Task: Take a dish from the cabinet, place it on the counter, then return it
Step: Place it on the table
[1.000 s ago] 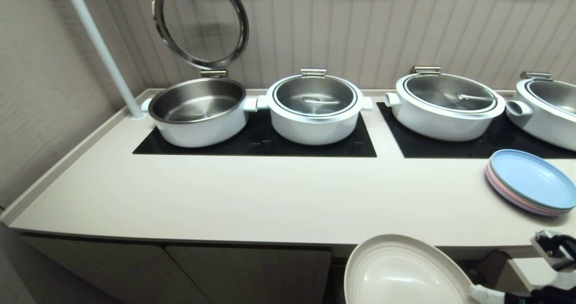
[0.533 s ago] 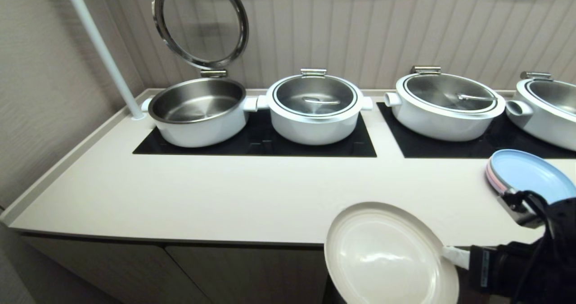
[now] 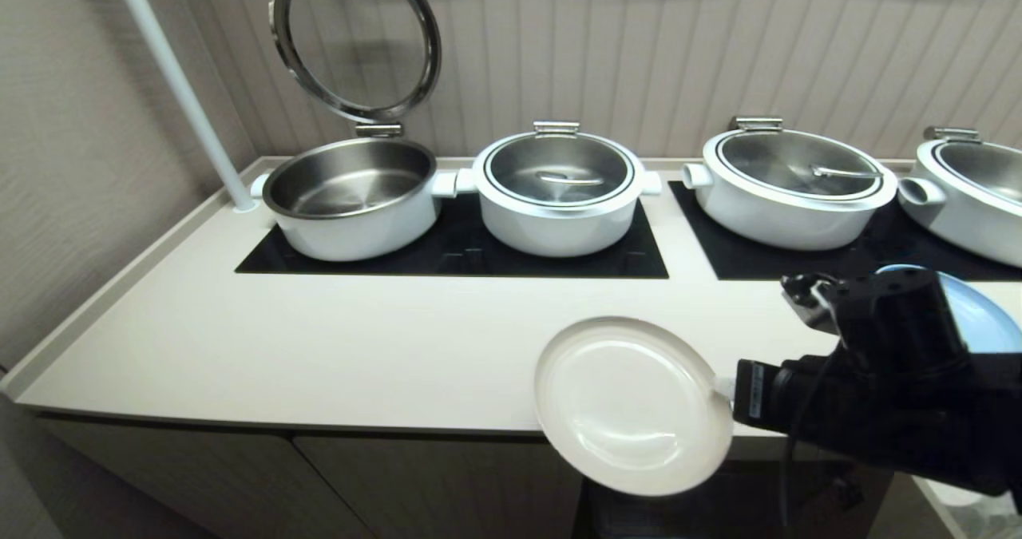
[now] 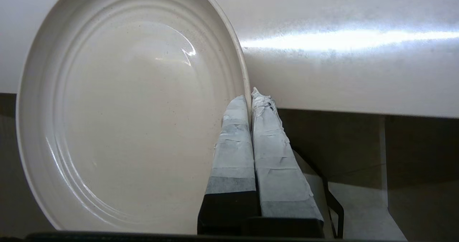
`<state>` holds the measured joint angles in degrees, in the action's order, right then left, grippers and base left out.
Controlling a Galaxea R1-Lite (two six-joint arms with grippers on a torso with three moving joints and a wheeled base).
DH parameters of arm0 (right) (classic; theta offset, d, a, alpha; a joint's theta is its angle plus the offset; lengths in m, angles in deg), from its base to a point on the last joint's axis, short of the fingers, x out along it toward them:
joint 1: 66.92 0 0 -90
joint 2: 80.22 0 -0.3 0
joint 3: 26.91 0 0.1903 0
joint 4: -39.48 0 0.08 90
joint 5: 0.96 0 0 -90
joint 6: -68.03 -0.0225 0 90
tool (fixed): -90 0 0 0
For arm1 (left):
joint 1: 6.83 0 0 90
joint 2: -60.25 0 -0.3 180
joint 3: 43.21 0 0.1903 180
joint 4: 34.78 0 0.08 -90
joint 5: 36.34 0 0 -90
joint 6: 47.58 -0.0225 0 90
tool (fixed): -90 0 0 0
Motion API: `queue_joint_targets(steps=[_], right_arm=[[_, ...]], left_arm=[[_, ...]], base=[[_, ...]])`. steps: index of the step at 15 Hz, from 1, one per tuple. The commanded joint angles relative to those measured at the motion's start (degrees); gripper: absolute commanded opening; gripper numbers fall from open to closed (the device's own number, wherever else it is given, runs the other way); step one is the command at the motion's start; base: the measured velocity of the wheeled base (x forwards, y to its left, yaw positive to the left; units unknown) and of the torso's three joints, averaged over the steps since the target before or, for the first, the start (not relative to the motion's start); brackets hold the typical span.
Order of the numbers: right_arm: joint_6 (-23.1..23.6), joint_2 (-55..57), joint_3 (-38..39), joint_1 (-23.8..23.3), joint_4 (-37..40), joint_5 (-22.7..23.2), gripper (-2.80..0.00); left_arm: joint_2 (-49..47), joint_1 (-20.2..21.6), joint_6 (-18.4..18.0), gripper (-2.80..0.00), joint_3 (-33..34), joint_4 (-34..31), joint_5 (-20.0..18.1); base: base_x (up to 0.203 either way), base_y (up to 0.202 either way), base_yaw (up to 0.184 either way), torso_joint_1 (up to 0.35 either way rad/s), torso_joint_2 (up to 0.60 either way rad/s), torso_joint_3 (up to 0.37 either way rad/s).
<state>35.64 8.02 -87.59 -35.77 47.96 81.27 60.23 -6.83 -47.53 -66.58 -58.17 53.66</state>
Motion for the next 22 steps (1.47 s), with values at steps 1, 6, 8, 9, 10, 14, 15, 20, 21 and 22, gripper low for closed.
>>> queue_joint_targets(steps=[1, 6, 8, 9, 10, 14, 15, 20, 21, 22], right_arm=[[-0.2, 5.94, -3.77, -0.01, -0.23, 0.01, -2.8], [-0.21, 17.92, -17.92, -0.04, 0.06, -0.05, -2.8], [-0.21, 21.82, -22.73, -0.03, 0.6, -0.05, -2.8], [-0.21, 23.57, -24.63, -0.03, 1.12, 0.0, -2.8], [-0.21, 25.2, -26.36, -0.03, 1.4, 0.02, -2.8], [-0.3, 28.38, -28.61, -0.21, 1.53, -0.05, -2.8], [-0.9, 28.65, -28.6, -0.3, 1.53, -0.05, -2.8], [-2.32, 29.08, -28.17, -0.3, 1.53, -0.05, -2.8], [-2.58, 29.09, -28.17, -0.3, 1.53, -0.05, -2.8], [-2.67, 29.18, -28.25, -0.3, 1.53, -0.05, -2.8]], left_arm=[[0.02, 0.0, 0.03, -2.8, 0.0, 0.02, 0.0], [0.02, 0.0, 0.03, -2.8, 0.0, 0.02, 0.0], [0.02, 0.0, 0.03, -2.8, 0.0, 0.02, 0.0], [0.02, 0.0, 0.03, -2.8, 0.0, 0.02, 0.0], [0.02, 0.0, 0.03, -2.8, 0.0, 0.02, 0.0], [0.02, 0.0, 0.03, -2.8, 0.0, 0.02, 0.0], [0.02, 0.0, 0.03, -2.8, 0.0, 0.02, 0.0], [0.02, 0.0, 0.03, -2.8, 0.0, 0.02, 0.0], [0.02, 0.0, 0.03, -2.8, 0.0, 0.02, 0.0], [0.02, 0.0, 0.03, -2.8, 0.0, 0.02, 0.0]], base=[[0.0, 0.0, 0.0, 0.0, 0.0, 0.0], [0.0, 0.0, 0.0, 0.0, 0.0, 0.0], [0.0, 0.0, 0.0, 0.0, 0.0, 0.0], [0.0, 0.0, 0.0, 0.0, 0.0, 0.0], [0.0, 0.0, 0.0, 0.0, 0.0, 0.0], [0.0, 0.0, 0.0, 0.0, 0.0, 0.0], [0.0, 0.0, 0.0, 0.0, 0.0, 0.0], [0.0, 0.0, 0.0, 0.0, 0.0, 0.0], [0.0, 0.0, 0.0, 0.0, 0.0, 0.0], [0.0, 0.0, 0.0, 0.0, 0.0, 0.0]])
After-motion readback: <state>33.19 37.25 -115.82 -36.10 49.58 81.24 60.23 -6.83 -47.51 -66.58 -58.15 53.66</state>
